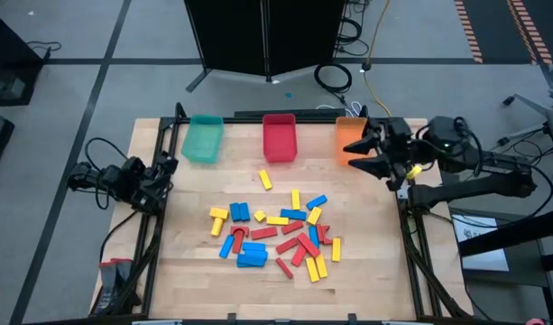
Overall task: Sort blocks
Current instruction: Put the yellow block into the orange bin
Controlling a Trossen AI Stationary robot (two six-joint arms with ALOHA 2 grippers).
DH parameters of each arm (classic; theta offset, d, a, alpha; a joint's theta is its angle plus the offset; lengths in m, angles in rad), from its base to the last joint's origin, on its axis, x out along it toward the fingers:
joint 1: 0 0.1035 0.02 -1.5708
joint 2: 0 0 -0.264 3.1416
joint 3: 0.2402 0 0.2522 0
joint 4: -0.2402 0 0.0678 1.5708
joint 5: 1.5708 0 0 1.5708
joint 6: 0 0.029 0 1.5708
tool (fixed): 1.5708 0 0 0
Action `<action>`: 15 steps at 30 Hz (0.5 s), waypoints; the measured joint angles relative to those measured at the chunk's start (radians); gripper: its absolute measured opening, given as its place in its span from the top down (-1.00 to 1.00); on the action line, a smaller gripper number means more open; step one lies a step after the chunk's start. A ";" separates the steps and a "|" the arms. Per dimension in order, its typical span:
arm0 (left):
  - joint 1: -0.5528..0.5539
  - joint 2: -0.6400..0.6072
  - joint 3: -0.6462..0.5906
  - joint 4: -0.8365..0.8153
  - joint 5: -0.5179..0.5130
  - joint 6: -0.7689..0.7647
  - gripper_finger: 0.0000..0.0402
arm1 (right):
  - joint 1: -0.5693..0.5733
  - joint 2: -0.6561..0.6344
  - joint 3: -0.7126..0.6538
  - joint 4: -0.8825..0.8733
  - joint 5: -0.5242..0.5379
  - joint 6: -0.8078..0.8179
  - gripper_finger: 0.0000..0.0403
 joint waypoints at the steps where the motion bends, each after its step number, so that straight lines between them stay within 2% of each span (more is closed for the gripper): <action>1: 0.000 0.000 0.000 0.001 0.013 -0.002 -0.33 | 0.000 0.005 0.007 -0.039 0.000 0.012 0.05; 6: 0.000 0.000 0.002 0.040 0.023 -0.031 -0.33 | 0.000 0.030 0.011 -0.182 0.001 0.119 0.05; 8: -0.001 0.000 0.002 0.088 -0.046 -0.031 -0.33 | 0.000 0.046 0.011 -0.252 0.001 0.137 0.05; 11: 0.001 0.000 0.030 0.165 -0.221 -0.054 -0.33 | 0.000 0.078 0.011 -0.355 0.004 0.158 0.05; 13: -0.001 0.001 0.084 0.074 -0.238 -0.060 -0.33 | 0.001 0.106 0.011 -0.409 0.003 0.185 0.05; 15: -0.003 0.024 0.173 -0.156 -0.231 -0.074 -0.33 | 0.019 0.138 0.011 -0.476 -0.006 0.220 0.05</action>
